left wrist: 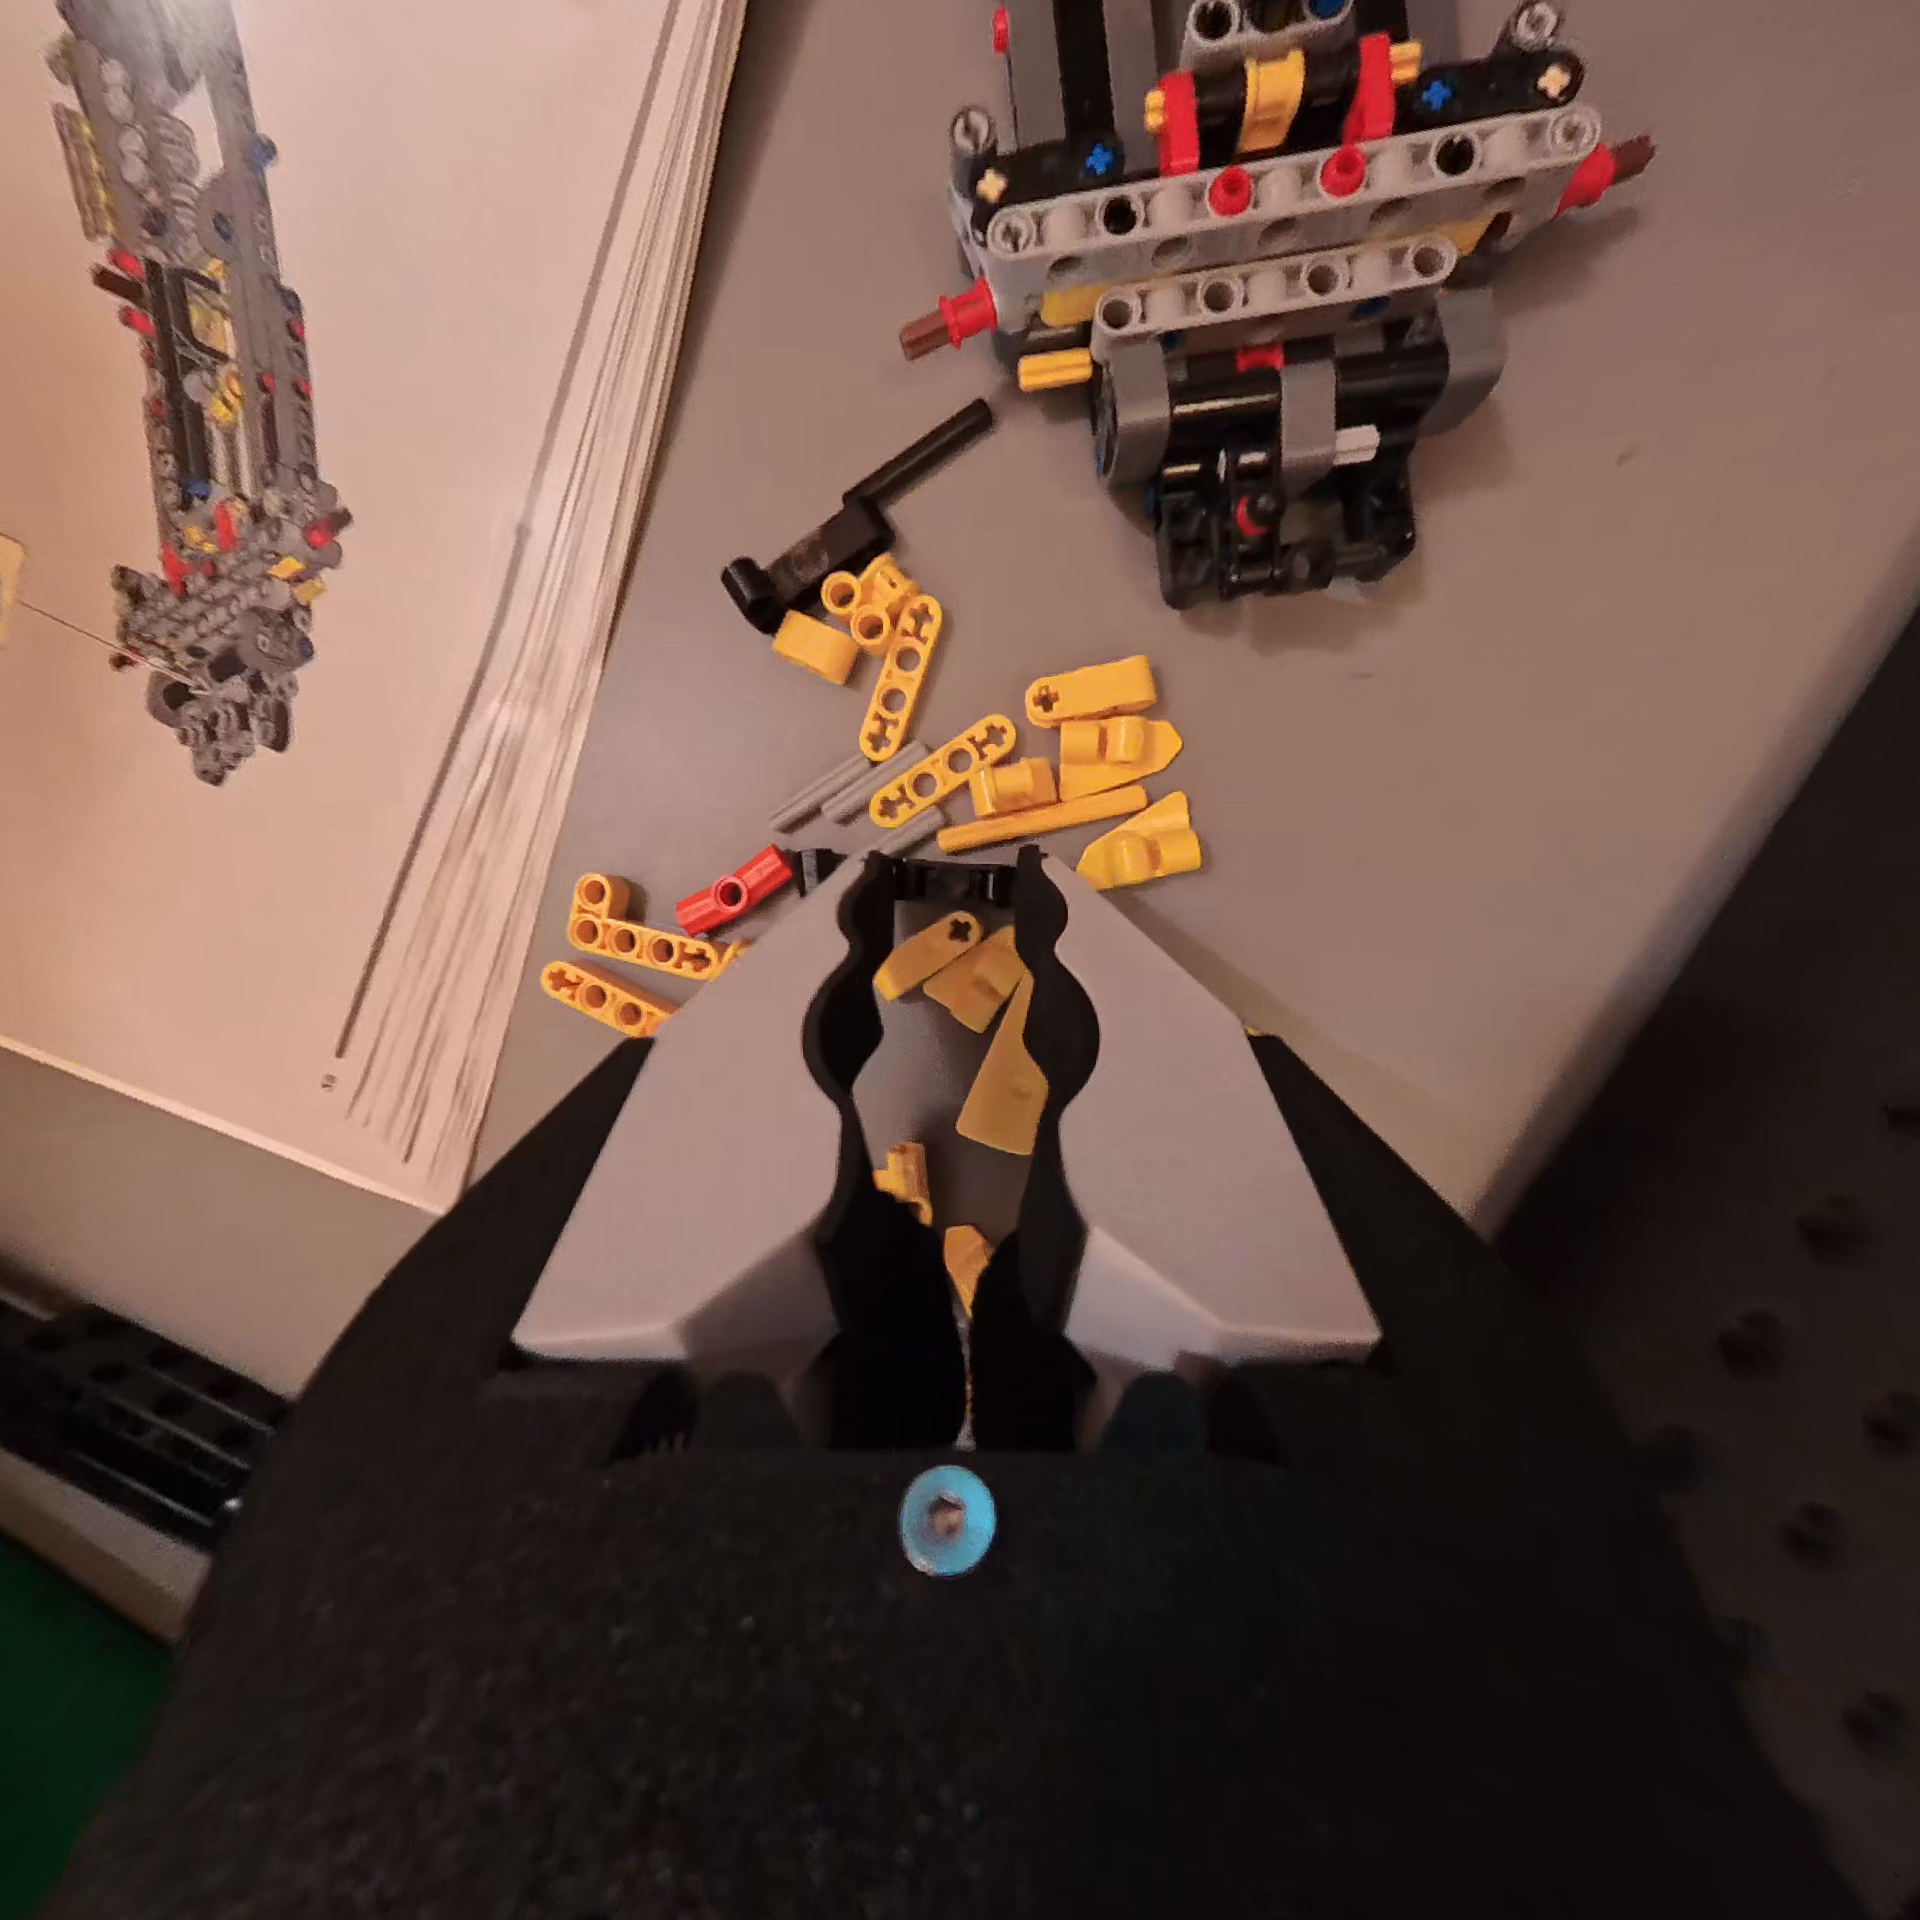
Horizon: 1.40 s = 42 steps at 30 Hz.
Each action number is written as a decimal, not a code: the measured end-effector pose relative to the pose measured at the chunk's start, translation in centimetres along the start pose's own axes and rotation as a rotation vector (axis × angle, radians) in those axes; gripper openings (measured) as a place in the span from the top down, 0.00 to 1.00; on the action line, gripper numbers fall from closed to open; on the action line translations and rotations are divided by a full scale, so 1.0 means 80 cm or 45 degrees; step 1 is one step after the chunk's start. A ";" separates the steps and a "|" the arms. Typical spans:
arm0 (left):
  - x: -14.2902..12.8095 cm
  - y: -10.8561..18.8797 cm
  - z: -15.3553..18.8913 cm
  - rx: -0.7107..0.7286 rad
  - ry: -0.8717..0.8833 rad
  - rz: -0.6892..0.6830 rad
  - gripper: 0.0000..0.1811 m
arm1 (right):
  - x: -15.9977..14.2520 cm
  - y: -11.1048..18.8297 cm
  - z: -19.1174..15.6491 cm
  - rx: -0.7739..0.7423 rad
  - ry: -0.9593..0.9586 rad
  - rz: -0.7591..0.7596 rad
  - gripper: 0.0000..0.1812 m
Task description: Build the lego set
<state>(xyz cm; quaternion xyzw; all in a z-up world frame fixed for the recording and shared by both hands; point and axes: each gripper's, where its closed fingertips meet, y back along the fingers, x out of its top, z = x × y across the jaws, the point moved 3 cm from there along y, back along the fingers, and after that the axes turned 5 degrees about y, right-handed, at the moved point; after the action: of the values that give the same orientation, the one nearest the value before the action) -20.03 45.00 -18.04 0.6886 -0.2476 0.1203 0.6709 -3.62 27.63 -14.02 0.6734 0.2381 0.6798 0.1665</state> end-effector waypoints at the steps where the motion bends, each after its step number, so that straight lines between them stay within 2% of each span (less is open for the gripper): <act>1: 0.003 0.003 -0.001 0.017 -0.011 0.014 0.88 | -0.002 0.006 0.006 -0.006 -0.035 0.028 0.89; 4: 0.021 0.021 0.000 0.055 -0.010 0.113 0.88 | -0.008 0.019 0.023 -0.021 -0.102 0.104 0.89; 6: 0.046 0.037 0.010 0.041 -0.007 0.250 0.89 | -0.006 0.027 0.032 -0.033 -0.127 0.168 0.89; 8: 0.082 0.049 0.041 -0.072 -0.007 0.411 0.88 | -0.001 0.033 0.041 -0.066 -0.116 0.260 0.89; 10: 0.122 0.047 0.090 -0.245 -0.030 0.512 0.88 | 0.000 0.034 0.048 -0.083 -0.120 0.289 0.88; 12: 0.142 0.025 0.137 -0.354 -0.092 0.448 0.88 | 0.001 0.034 0.050 -0.097 -0.113 0.300 0.88; 16: 0.131 -0.030 0.166 -0.278 -0.284 0.154 0.88 | -0.002 0.036 0.056 -0.140 -0.107 0.301 0.87; 20: 0.141 -0.047 0.171 -0.324 -0.233 0.155 0.88 | -0.006 0.051 0.070 -0.199 -0.120 0.308 0.87; 26: 0.151 -0.069 0.178 -0.290 -0.258 0.123 0.88 | -0.058 0.115 0.121 -0.568 0.021 0.005 0.89; 32: 0.157 -0.079 0.194 -0.319 -0.277 0.129 0.88 | -0.105 0.167 0.145 -0.620 -0.130 -0.118 0.88; 33: 0.156 -0.078 0.196 -0.329 -0.285 0.124 0.87 | -0.111 0.171 0.150 -0.628 -0.146 -0.134 0.88; 35: 0.159 -0.073 0.198 -0.363 -0.288 0.146 0.76 | -0.121 0.176 0.159 -0.641 -0.164 -0.156 0.88; 37: 0.171 -0.058 0.195 -0.439 -0.257 0.237 0.75 | -0.125 0.173 0.168 -0.636 -0.190 -0.158 0.88; 39: 0.193 -0.035 0.179 -0.499 -0.209 0.411 0.78 | -0.122 0.164 0.177 -0.599 -0.216 -0.150 0.88; 42: 0.229 0.004 0.123 -0.446 -0.071 0.756 0.81 | -0.121 0.158 0.200 -0.622 -0.189 -0.212 0.87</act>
<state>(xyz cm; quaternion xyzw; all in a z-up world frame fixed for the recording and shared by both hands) -6.31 32.02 -9.31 0.4640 -0.4723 0.2471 0.7075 13.83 13.40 -15.49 0.6393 0.1087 0.6499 0.3964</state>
